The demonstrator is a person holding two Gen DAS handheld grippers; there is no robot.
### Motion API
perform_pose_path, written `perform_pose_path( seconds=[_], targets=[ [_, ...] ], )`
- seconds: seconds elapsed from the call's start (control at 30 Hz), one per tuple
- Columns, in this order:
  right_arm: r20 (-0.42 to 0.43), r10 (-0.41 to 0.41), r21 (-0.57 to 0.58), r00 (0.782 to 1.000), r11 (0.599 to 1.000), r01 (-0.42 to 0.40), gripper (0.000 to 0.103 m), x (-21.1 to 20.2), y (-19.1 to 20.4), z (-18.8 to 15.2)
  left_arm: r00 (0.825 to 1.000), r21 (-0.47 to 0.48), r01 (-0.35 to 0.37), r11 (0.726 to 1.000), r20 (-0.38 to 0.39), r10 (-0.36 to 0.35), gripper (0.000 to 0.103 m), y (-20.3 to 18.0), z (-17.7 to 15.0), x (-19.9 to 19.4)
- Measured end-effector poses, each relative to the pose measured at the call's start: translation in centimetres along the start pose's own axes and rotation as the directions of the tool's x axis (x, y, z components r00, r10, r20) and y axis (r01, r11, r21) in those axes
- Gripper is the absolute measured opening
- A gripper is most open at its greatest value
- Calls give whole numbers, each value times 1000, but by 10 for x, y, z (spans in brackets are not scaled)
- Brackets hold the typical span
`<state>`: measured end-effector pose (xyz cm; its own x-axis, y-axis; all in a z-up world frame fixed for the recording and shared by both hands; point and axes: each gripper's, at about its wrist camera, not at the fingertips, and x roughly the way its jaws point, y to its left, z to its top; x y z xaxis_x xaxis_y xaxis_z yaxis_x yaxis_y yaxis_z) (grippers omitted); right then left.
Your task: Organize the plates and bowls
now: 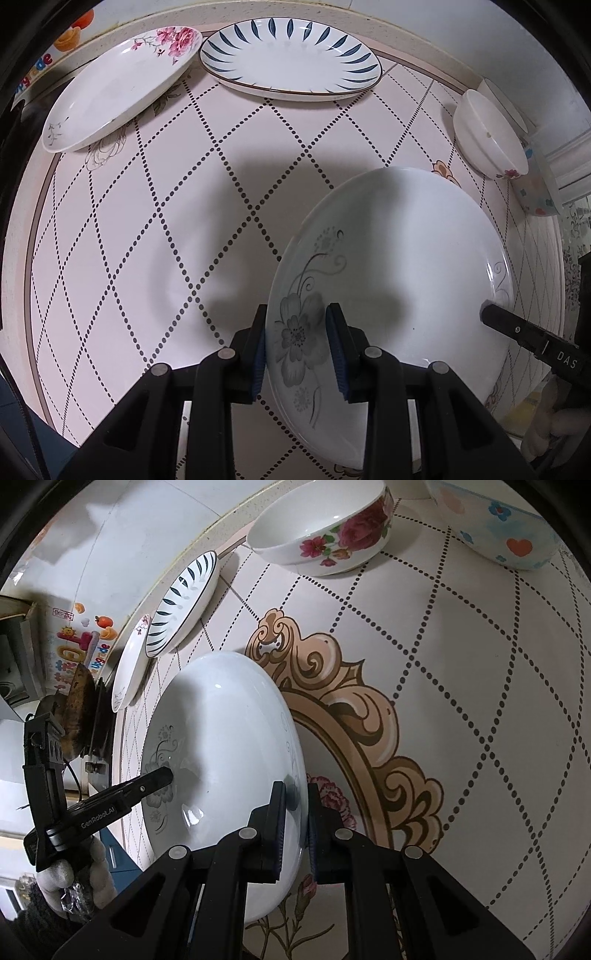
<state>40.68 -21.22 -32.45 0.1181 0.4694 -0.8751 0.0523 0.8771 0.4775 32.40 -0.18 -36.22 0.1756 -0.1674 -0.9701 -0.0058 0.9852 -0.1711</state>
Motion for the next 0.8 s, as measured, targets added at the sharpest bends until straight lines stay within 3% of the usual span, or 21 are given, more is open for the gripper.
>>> perform_pose_path(
  seconds=[0.37, 0.43, 0.5, 0.53, 0.57, 0.6, 0.63, 0.67, 0.7, 0.8],
  targets=[
    [-55, -2, 82, 998, 997, 6, 13, 2, -1, 3, 999, 9, 36, 999, -28, -36, 27, 9, 9, -6],
    [-106, 8, 123, 994, 992, 5, 15, -2, -7, 6, 998, -10, 57, 998, 19, -57, 28, 20, 16, -33],
    [-129, 13, 210, 992, 978, 14, 21, -21, -17, 12, 991, -23, 50, 998, 122, -47, 28, 41, 30, -77],
    [-114, 10, 245, 993, 969, 18, 22, -38, -18, 16, 986, -26, 40, 999, 162, -35, 34, 53, 38, -94],
    [-101, 8, 252, 995, 968, 18, 26, -49, -15, 20, 982, -31, 27, 999, 189, -20, 40, 65, 46, -106],
    [-78, 5, 248, 997, 969, 14, 31, -64, -3, 27, 977, -38, 11, 999, 213, -3, 54, 79, 55, -116],
    [-54, 3, 242, 999, 970, 10, 44, -72, 8, 33, 970, -52, -11, 999, 244, 23, 63, 100, 70, -127],
    [-25, 3, 233, 1000, 973, 3, 59, -78, 24, 40, 963, -64, -25, 998, 266, 41, 64, 115, 81, -131],
    [2, 14, 225, 1000, 974, -14, 64, -78, 46, 48, 958, -79, -52, 996, 279, 72, 64, 136, 96, -132],
    [-3, 144, 190, 990, 972, -141, 67, -34, 114, 71, 957, -113, -98, 989, 262, 125, 64, 189, 137, -120]
  ],
)
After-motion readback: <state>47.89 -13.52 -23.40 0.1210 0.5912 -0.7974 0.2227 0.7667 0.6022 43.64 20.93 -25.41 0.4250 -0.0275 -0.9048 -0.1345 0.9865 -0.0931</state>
